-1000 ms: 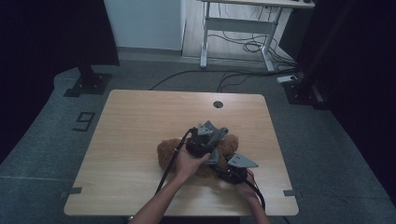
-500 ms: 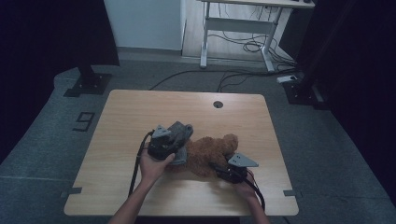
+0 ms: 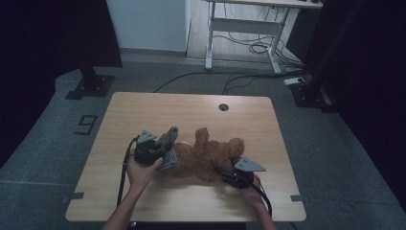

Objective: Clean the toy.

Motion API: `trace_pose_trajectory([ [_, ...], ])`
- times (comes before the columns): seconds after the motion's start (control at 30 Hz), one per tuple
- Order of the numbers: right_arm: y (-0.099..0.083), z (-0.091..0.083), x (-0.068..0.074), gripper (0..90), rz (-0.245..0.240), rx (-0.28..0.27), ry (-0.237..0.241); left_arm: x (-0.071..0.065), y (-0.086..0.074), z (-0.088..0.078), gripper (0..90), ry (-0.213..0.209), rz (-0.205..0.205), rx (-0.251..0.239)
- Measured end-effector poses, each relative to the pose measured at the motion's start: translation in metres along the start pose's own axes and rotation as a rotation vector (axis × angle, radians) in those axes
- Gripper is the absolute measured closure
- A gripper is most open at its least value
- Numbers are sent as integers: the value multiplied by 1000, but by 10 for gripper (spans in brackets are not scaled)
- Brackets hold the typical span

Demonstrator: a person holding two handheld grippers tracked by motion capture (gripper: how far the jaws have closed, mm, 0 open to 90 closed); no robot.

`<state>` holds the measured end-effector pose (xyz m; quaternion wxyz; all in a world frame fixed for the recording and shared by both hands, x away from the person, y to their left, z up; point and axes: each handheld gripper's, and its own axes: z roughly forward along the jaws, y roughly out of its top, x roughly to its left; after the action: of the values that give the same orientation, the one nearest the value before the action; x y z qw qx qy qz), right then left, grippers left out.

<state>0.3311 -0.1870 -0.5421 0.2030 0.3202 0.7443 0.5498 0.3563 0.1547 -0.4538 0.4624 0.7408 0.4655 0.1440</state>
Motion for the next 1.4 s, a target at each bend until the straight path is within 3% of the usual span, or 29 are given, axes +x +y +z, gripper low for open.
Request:
trace_pose_trajectory([
  [0.13,0,0,-1,505,6,-2,-1,-25,13,2,776,-44,47,-25],
  [0.4,-1,0,-1,505,10,-2,2,-89,42,17,774,-136,166,-75],
  [0.5,0,0,-1,505,10,-2,3,-113,48,39,770,-162,214,-50],
  [0.6,-1,0,-1,505,12,-6,4,-128,49,65,768,-163,229,-3],
  [0.67,-1,0,-1,505,14,-5,3,-136,45,87,768,-147,245,50],
  [0.73,-1,0,-1,505,11,-6,3,-138,38,103,769,-95,291,92],
  [0.77,-1,0,-1,505,9,-5,1,-137,33,108,770,-91,293,79],
  [0.8,-1,0,-2,505,10,-1,-4,-134,31,108,772,-103,269,61],
  [0.9,-2,0,-2,505,13,-3,3,-123,30,100,776,-130,227,56],
  [1.0,-1,0,-2,505,12,-2,1,-111,28,86,776,-100,219,54],
  [1.1,-1,0,-2,505,14,1,1,-84,19,66,777,-53,200,45],
  [1.2,-1,1,-2,505,21,-5,2,-60,10,45,781,-92,138,-7],
  [1.33,-1,1,-2,505,31,-6,0,-34,0,20,781,-41,111,-50],
  [1.4,-1,1,-2,505,30,-6,1,-18,-6,13,781,-38,59,-53],
])
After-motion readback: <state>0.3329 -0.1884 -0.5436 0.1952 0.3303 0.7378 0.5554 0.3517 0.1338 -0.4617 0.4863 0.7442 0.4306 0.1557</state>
